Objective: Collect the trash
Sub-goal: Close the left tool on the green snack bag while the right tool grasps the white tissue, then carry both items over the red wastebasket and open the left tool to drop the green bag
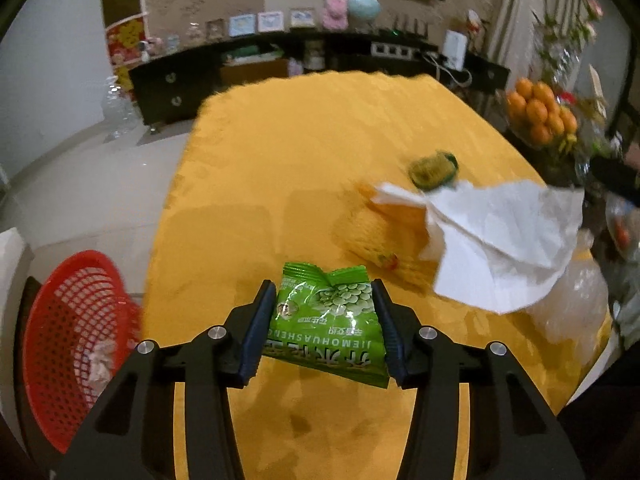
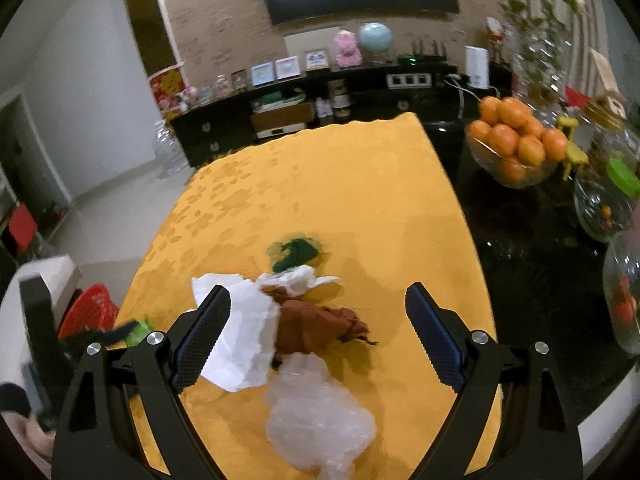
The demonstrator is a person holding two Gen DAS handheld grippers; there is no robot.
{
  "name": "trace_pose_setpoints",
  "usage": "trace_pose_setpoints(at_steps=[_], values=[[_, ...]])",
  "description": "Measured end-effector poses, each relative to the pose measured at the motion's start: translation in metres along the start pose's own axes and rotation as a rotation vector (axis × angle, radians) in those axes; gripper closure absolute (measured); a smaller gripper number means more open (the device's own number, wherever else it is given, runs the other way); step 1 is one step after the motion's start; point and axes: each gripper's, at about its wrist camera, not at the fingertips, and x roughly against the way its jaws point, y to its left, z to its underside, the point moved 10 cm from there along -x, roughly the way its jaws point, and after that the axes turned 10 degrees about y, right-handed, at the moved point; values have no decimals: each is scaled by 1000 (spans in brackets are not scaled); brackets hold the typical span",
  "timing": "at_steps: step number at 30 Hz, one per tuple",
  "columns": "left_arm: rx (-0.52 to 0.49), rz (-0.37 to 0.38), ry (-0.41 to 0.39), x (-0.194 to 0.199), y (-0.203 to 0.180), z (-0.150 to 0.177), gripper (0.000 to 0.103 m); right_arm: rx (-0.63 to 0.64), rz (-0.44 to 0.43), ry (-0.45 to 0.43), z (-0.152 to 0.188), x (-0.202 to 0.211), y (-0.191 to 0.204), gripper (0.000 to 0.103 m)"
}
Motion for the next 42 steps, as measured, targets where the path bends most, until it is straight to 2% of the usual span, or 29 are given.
trace_pose_setpoints(at_steps=[4, 7, 10, 15, 20, 25, 30, 42], values=[[34, -14, -32, 15, 18, -6, 56, 77, -1, 31, 6, -13, 22, 18], [51, -20, -49, 24, 28, -7, 56, 143, 17, 75, 14, -28, 37, 24], [64, -30, -57, 28, 37, -8, 56, 192, 45, 109, 22, -39, 44, 33], [88, -40, -65, 33, 49, -8, 56, 231, 70, 145, 30, -51, 47, 65], [94, -44, -83, 41, 52, -10, 56, 234, 35, 147, 28, -51, 52, 80], [96, -52, -96, 45, 54, -11, 56, 231, 19, 143, 27, -50, 56, 85], [110, -50, -114, 53, 59, -14, 56, 179, -48, 109, 15, -40, 59, 93], [129, -72, -161, 73, 70, -20, 56, 175, -139, 59, 2, -21, 88, 96]])
